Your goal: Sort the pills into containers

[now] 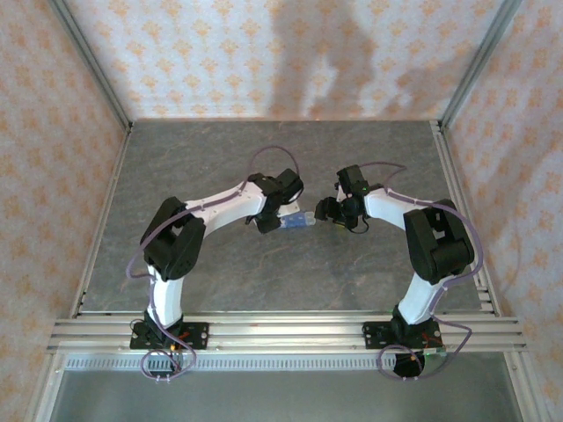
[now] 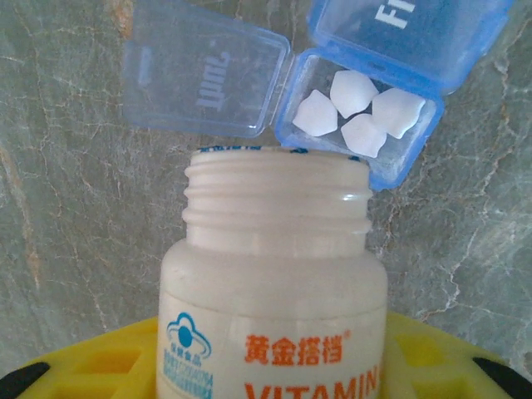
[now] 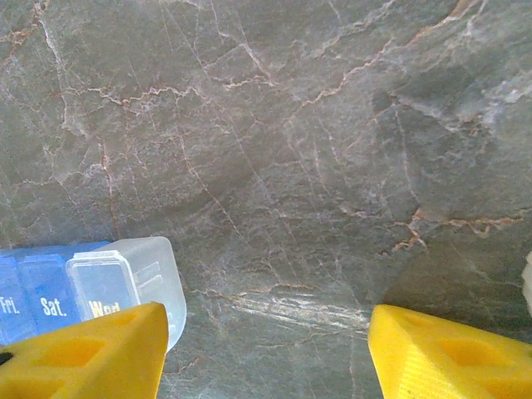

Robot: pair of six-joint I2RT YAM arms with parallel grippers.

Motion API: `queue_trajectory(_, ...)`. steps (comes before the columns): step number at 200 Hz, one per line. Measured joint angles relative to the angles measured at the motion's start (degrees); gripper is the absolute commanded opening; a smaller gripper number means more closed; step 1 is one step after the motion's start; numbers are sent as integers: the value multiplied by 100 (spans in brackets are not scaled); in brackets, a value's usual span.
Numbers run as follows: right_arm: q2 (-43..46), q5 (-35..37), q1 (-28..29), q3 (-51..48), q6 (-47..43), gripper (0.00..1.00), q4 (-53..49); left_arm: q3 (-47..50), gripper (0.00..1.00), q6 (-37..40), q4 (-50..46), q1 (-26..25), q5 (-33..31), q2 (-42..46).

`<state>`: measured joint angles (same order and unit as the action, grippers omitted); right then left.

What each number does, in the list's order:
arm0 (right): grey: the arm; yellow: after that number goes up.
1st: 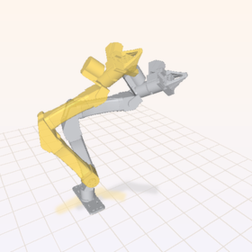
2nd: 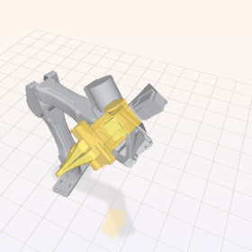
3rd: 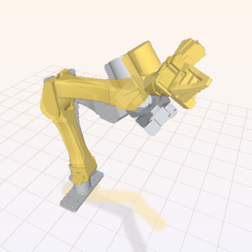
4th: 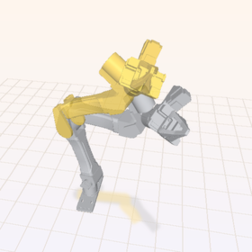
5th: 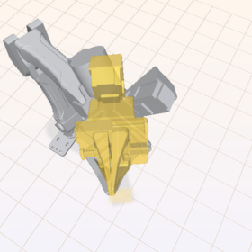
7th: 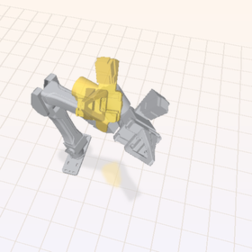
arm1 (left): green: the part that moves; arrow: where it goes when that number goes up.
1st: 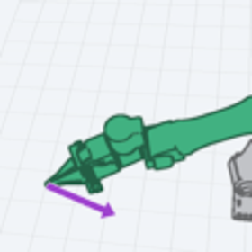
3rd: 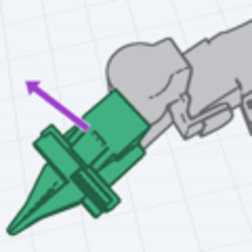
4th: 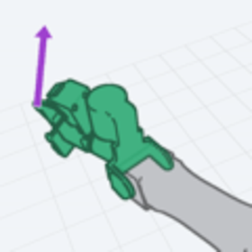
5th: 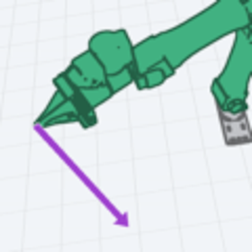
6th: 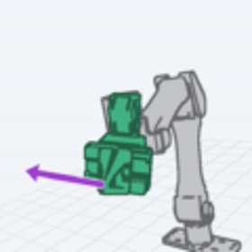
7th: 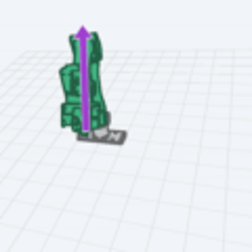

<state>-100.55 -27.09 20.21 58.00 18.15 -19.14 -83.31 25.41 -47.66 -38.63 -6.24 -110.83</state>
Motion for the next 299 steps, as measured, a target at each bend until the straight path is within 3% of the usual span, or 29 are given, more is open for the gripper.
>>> queue_trajectory(77,444,37,63,15,291,66,-63,1357,0,-529,1550,264,739,1106)
queue_trajectory(155,1235,796,-28,186,525,66,-476,2754,0,-1158,3654,428,1589,2216)
queue_trajectory(238,1169,1965,-142,236,562,74,-1386,3589,0,-1550,6343,463,2371,2949)
queue_trajectory(299,481,2201,-205,570,313,73,-1582,3641,0,-1840,8382,468,2796,3174)
